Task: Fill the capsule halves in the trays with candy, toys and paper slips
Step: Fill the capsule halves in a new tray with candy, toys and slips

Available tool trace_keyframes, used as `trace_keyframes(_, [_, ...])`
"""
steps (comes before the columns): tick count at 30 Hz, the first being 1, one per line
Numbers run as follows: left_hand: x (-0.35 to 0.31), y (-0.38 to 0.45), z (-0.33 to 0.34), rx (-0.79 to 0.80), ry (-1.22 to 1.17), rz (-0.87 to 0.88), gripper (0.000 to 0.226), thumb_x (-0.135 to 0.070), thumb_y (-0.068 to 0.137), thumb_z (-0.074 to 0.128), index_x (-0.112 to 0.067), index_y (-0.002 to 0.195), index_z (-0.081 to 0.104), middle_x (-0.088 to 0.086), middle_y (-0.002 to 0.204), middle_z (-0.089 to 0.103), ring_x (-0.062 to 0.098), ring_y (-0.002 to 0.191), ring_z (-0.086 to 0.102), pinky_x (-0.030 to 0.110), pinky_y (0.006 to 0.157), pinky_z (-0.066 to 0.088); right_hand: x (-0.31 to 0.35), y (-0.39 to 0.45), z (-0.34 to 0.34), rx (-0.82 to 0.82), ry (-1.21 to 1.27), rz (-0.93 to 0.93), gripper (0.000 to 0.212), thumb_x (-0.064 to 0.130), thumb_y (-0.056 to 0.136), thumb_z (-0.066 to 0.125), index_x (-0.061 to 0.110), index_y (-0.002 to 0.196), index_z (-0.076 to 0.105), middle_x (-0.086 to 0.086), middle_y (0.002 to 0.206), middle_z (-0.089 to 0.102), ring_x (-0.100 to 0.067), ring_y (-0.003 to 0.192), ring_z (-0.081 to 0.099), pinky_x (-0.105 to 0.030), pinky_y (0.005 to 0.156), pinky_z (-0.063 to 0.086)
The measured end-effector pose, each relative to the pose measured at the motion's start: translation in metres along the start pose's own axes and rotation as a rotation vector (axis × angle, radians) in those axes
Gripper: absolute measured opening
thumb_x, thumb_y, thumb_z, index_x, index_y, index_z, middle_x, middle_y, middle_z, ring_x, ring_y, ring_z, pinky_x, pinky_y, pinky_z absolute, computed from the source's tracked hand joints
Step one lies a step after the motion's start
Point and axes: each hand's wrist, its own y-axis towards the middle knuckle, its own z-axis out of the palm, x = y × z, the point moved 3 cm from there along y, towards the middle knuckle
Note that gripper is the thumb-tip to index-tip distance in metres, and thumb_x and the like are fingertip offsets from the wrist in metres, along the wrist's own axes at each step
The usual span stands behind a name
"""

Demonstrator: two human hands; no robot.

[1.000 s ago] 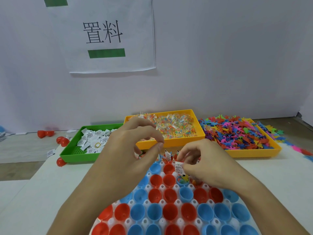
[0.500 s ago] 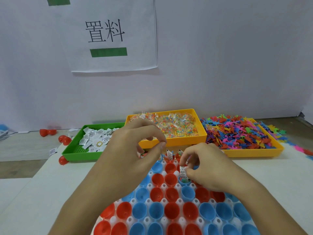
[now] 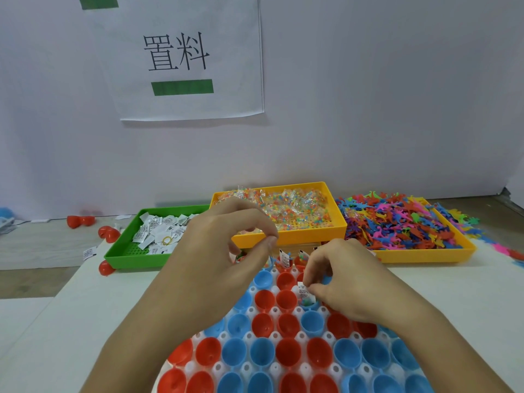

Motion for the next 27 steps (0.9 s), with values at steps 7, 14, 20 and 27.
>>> trace_keyframes(7, [0.002, 0.0, 0.0, 0.005, 0.042, 0.0, 0.014, -0.026, 0.089, 0.061, -0.033, 0.087, 0.073, -0.02, 0.099, 0.062, 0.007, 0.096, 0.06, 0.02, 0.073, 0.05, 0.001, -0.003, -0.001, 0.006, 0.015, -0.002, 0.022, 0.021, 0.081, 0.078, 0.04, 0.08, 0.066, 0.017, 0.069, 0.064, 0.001, 0.072, 0.061, -0.02, 0.063, 0.052])
trace_keyframes(14, [0.001, 0.001, -0.001, 0.004, 0.04, 0.001, 0.015, -0.03, 0.087, 0.058, -0.032, 0.087, 0.073, -0.019, 0.099, 0.062, 0.007, 0.096, 0.06, 0.022, 0.073, 0.051, 0.004, -0.003, -0.001, 0.03, 0.009, -0.038, 0.006, 0.03, 0.085, 0.077, 0.036, 0.084, 0.075, 0.023, 0.079, 0.058, 0.001, 0.08, 0.058, -0.018, 0.066, 0.049])
trace_keyframes(20, [0.001, 0.0, -0.001, -0.002, 0.032, -0.004, 0.015, -0.02, 0.088, 0.063, -0.031, 0.085, 0.073, -0.017, 0.1, 0.063, 0.009, 0.096, 0.061, 0.022, 0.071, 0.05, 0.001, -0.002, -0.001, 0.02, 0.023, -0.047, 0.004, 0.035, 0.084, 0.077, 0.038, 0.085, 0.075, 0.025, 0.082, 0.058, 0.004, 0.081, 0.057, -0.017, 0.069, 0.048])
trace_keyframes(27, [0.004, 0.0, -0.006, -0.031, 0.03, 0.011, 0.018, -0.014, 0.088, 0.067, -0.03, 0.083, 0.074, -0.016, 0.098, 0.065, 0.008, 0.093, 0.063, 0.016, 0.066, 0.049, -0.024, 0.004, -0.025, -0.103, 0.137, -0.016, 0.011, 0.029, 0.092, 0.068, 0.038, 0.091, 0.075, 0.023, 0.08, 0.068, 0.009, 0.083, 0.06, -0.011, 0.064, 0.048])
